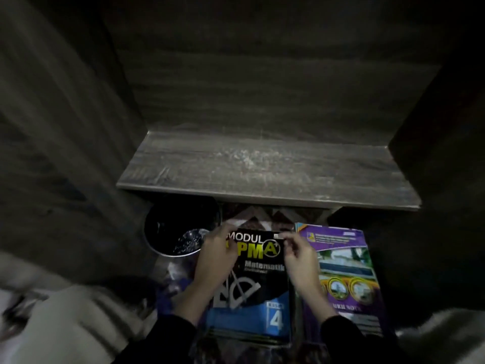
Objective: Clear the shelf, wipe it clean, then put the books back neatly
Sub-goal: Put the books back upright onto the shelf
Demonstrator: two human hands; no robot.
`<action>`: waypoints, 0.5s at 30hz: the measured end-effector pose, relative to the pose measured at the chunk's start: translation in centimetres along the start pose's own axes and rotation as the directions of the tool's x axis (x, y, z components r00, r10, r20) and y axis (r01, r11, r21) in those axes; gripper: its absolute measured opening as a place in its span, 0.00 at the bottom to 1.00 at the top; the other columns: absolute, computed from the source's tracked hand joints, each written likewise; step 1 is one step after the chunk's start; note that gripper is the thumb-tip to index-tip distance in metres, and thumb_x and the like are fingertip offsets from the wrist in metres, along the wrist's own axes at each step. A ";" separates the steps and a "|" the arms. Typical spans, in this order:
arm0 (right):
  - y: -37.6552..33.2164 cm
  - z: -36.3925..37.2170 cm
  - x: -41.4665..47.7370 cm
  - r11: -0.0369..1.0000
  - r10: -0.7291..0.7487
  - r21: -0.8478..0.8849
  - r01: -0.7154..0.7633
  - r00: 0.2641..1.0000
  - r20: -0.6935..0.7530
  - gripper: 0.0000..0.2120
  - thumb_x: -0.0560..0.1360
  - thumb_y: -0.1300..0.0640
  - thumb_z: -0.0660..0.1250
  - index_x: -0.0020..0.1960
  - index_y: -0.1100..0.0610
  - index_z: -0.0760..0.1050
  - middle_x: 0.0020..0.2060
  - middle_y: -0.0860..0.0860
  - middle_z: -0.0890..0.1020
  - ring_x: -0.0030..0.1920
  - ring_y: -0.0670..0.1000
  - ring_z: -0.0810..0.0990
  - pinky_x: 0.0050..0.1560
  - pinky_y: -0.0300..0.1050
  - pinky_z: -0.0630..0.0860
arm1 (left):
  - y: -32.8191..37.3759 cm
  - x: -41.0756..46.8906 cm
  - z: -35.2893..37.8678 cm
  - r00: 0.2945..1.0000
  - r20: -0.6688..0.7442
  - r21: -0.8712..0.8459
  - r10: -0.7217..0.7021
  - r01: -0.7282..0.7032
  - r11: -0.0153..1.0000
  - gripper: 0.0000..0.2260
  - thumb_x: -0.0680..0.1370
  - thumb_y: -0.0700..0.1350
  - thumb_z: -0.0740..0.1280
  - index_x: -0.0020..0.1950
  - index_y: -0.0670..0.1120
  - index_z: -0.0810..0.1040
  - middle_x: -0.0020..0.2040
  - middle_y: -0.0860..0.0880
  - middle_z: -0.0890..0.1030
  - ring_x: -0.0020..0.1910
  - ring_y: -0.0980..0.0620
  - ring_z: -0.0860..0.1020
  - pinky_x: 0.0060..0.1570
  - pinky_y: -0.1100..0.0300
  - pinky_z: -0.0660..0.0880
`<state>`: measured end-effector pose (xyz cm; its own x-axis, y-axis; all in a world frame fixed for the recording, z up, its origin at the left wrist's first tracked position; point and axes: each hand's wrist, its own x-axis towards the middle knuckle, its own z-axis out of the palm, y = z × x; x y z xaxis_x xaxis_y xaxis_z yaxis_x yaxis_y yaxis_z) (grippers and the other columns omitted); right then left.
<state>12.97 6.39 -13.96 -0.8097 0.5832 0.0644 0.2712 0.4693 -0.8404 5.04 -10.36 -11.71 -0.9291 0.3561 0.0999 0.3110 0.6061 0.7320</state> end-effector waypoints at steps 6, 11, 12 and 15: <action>5.3 4.7 -2.4 0.911 0.369 -0.340 -0.235 0.833 0.412 0.36 0.76 0.56 0.67 0.77 0.50 0.51 0.71 0.63 0.61 0.70 0.63 0.61 0.67 0.51 0.64 | -6.8 -1.9 5.6 0.912 0.283 0.083 -0.295 0.284 0.955 0.24 0.77 0.39 0.65 0.73 0.45 0.66 0.69 0.42 0.70 0.67 0.44 0.70 0.61 0.60 0.66; 7.2 6.7 -3.7 0.821 0.543 -0.455 -0.345 0.719 0.435 0.45 0.74 0.47 0.69 0.78 0.45 0.41 0.76 0.63 0.45 0.75 0.64 0.49 0.70 0.55 0.57 | -9.9 -2.9 8.5 0.790 0.357 0.199 -0.498 0.456 0.867 0.37 0.78 0.47 0.67 0.78 0.55 0.47 0.78 0.42 0.46 0.76 0.40 0.49 0.71 0.44 0.56; 7.6 6.8 -3.8 0.820 0.547 -0.448 -0.357 0.720 0.427 0.45 0.74 0.47 0.69 0.77 0.45 0.41 0.75 0.64 0.45 0.75 0.64 0.50 0.70 0.56 0.58 | -10.5 -3.1 8.8 0.771 0.365 0.196 -0.522 0.484 0.853 0.38 0.77 0.47 0.67 0.78 0.55 0.45 0.78 0.42 0.45 0.76 0.40 0.49 0.72 0.44 0.56; 8.9 6.9 -3.9 0.839 0.520 -0.408 -0.359 0.749 0.410 0.46 0.73 0.50 0.71 0.77 0.44 0.41 0.75 0.64 0.48 0.74 0.65 0.53 0.70 0.59 0.61 | -11.9 -3.2 9.7 0.748 0.398 0.137 -0.532 0.525 0.840 0.39 0.77 0.45 0.68 0.78 0.55 0.45 0.78 0.42 0.48 0.76 0.39 0.53 0.72 0.45 0.59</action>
<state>14.95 3.66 -25.41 -0.6791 0.4094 -0.6093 0.7308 0.4545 -0.5092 6.23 -11.80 -27.29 -0.7805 0.2269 -0.5825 -0.1989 0.7933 0.5755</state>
